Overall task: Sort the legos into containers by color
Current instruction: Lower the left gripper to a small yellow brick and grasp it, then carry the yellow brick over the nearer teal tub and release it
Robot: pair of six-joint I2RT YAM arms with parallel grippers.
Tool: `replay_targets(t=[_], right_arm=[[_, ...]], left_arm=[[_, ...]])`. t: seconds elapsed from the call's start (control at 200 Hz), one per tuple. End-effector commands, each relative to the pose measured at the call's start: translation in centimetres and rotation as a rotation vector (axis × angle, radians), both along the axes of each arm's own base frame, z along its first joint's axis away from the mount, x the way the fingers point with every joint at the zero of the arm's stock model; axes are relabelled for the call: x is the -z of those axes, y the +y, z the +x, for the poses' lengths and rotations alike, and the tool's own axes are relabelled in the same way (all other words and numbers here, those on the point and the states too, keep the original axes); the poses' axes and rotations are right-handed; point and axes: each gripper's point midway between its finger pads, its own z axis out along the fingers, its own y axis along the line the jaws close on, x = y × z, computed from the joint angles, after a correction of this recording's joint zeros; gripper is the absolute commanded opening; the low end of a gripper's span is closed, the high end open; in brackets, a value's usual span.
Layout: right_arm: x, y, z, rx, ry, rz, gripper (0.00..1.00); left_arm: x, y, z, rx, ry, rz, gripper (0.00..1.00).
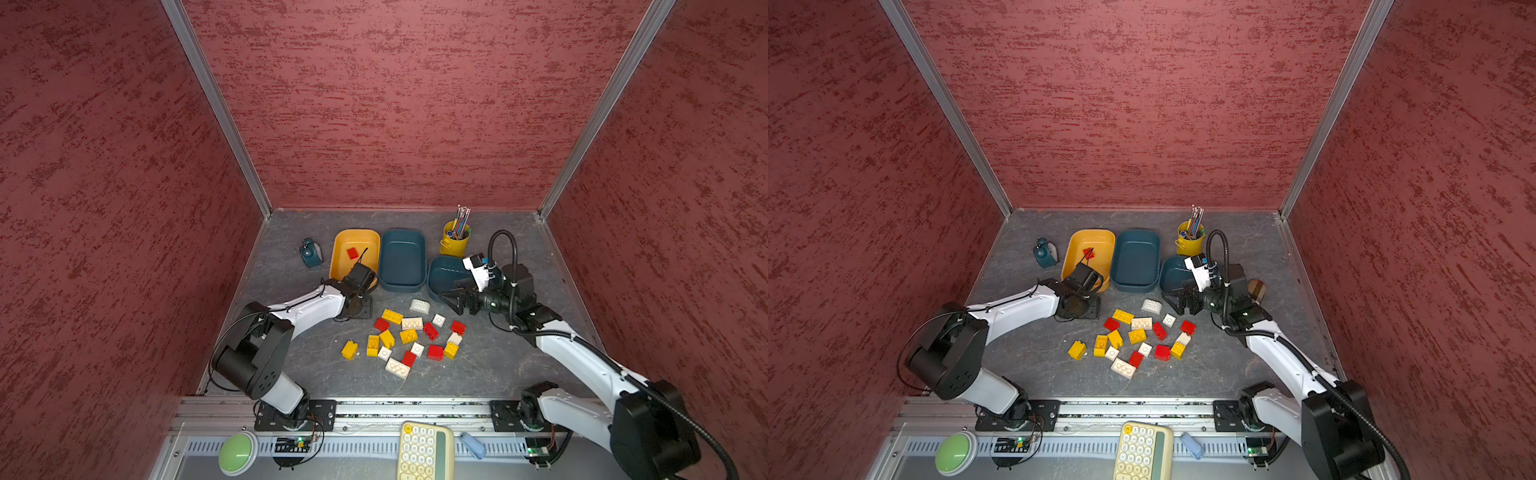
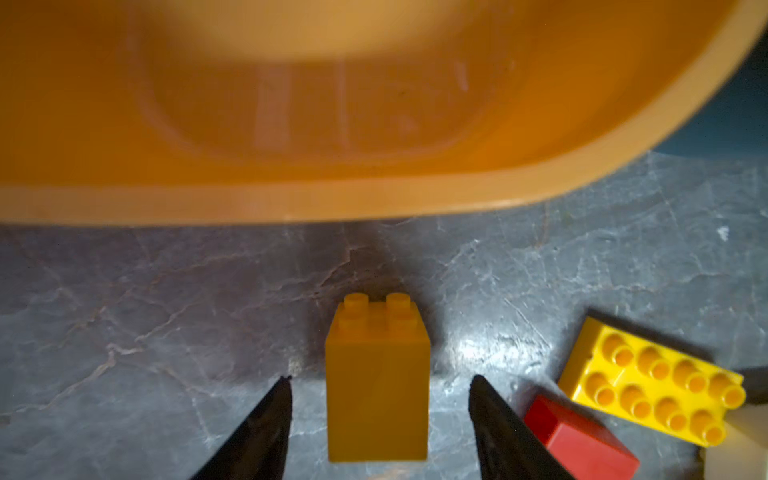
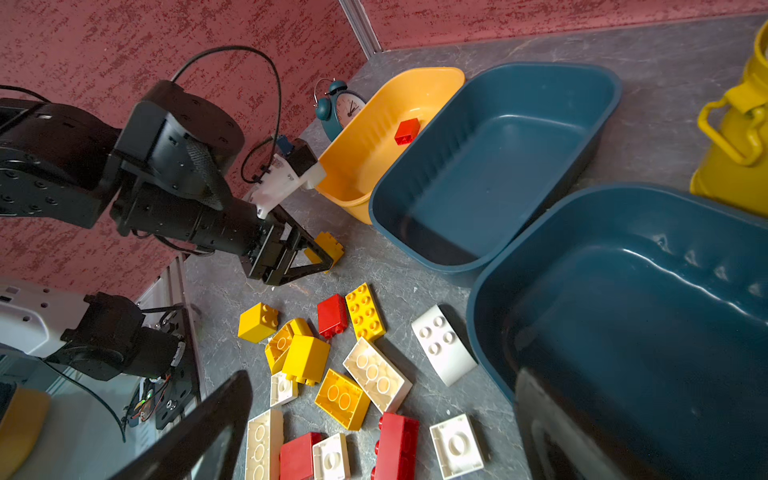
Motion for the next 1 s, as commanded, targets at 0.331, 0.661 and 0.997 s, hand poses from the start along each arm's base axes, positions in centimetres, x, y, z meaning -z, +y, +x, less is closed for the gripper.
replay_targets(t=[0.331, 0.661, 0.997], right_arm=[[-0.8, 0.1, -0.3, -0.01, -0.032, -0.001, 0.99], [-2.1, 0.4, 0.1, -0.024, -0.072, 0.02, 0.99], [-2.8, 0.3, 1.6, 0.014, -0.101, 0.004, 0.99]], left_arm=[[-3.1, -1.2, 0.1, 0.025, -0.03, -0.054, 0.3], [-11.3, -6.6, 3.7, 0.149, -0.146, -0.182, 0.31], [-11.5, -11.1, 16.7, 0.18, -0.266, -0.191, 0.31]])
